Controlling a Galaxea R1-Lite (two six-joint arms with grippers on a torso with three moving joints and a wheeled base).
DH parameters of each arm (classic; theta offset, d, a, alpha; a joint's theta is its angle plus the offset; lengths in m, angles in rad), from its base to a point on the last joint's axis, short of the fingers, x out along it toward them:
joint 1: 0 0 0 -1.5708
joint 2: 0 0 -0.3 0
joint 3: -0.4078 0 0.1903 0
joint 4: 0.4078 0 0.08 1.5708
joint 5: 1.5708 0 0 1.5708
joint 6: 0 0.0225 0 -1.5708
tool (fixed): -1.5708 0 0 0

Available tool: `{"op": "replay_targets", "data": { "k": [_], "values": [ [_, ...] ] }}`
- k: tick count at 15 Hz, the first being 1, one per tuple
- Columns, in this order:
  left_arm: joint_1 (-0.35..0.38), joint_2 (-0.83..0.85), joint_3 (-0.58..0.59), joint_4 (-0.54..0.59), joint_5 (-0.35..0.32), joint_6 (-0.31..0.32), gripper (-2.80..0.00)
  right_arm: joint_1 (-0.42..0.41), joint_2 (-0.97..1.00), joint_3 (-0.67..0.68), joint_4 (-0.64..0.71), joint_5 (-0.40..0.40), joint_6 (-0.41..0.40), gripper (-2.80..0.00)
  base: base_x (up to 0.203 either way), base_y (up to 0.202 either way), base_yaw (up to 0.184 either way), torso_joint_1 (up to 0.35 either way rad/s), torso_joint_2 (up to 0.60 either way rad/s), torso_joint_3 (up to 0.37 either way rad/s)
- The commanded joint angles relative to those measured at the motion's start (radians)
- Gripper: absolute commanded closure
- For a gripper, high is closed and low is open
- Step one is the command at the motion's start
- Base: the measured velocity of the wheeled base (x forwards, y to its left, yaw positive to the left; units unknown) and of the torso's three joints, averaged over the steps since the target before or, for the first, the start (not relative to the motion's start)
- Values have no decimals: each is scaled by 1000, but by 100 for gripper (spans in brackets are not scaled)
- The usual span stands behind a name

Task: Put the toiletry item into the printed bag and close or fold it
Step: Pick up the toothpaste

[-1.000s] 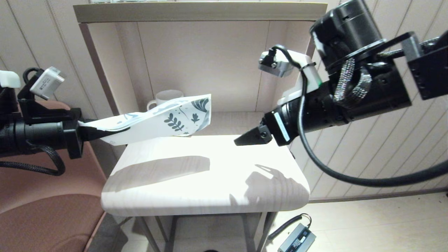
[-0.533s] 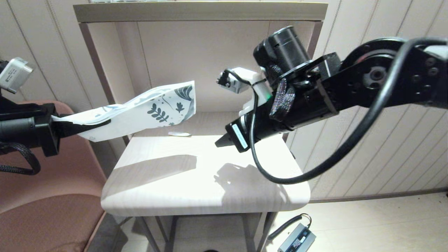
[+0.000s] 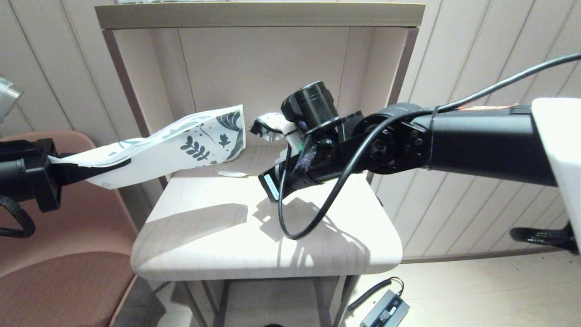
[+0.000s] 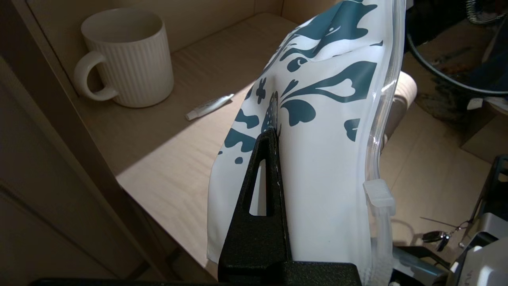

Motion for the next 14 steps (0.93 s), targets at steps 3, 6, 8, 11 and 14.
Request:
{"op": "replay_targets", "data": {
  "k": [3,6,8,11,14],
  "values": [
    [0,-33,31,-2,-8,2,0,2,53,0,-87,0,4,0,0,0,0,0,0,0],
    [0,-48,62,-4,-6,3,0,10,91,0,-122,-5,11,0,0,0,0,0,0,0],
    [0,-62,66,-1,-6,2,0,14,104,0,-152,-8,9,0,0,0,0,0,0,0],
    [0,-92,94,-4,-6,0,0,18,123,0,-261,-24,8,-280,0,0,0,0,0,0],
    [0,-106,109,-4,-5,0,0,21,159,0,-331,-28,5,0,0,0,0,0,0,0]
  ]
}}
